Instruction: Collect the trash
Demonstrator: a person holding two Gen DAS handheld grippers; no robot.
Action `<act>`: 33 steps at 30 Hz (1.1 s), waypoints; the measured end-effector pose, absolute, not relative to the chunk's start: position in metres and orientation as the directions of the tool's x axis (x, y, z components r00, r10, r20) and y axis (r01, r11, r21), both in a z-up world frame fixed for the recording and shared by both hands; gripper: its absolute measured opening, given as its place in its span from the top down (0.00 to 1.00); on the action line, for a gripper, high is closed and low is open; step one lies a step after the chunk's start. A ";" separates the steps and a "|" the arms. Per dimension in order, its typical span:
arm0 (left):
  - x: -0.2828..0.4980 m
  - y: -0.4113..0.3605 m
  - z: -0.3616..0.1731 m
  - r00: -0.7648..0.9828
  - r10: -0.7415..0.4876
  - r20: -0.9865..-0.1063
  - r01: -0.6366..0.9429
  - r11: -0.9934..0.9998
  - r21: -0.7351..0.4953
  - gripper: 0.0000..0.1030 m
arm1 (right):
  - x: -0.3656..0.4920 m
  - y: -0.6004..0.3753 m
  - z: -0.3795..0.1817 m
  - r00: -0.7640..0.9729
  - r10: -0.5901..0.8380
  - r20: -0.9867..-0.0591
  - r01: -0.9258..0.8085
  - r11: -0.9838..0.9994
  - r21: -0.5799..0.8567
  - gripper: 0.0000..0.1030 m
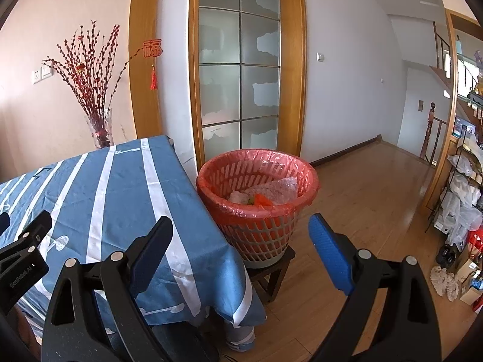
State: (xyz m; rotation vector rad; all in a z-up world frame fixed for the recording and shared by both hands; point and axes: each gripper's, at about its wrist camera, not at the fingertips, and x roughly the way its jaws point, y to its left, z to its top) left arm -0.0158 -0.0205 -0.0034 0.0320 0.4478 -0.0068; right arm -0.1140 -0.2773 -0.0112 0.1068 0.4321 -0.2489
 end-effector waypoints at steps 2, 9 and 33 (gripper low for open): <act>-0.017 -0.020 -0.004 0.903 0.003 -0.430 0.011 0.999 0.030 0.04 | -0.115 -0.278 -0.011 0.878 -0.218 -0.427 0.264 0.963 0.051 0.12; -0.019 -0.021 -0.003 0.906 0.011 -0.424 0.003 0.999 0.033 0.04 | -0.117 -0.279 -0.011 0.878 -0.225 -0.423 0.270 0.962 0.049 0.12; -0.020 -0.018 -0.001 0.909 0.013 -0.416 -0.004 1.000 0.022 0.04 | -0.116 -0.278 -0.011 0.876 -0.222 -0.429 0.269 0.962 0.053 0.12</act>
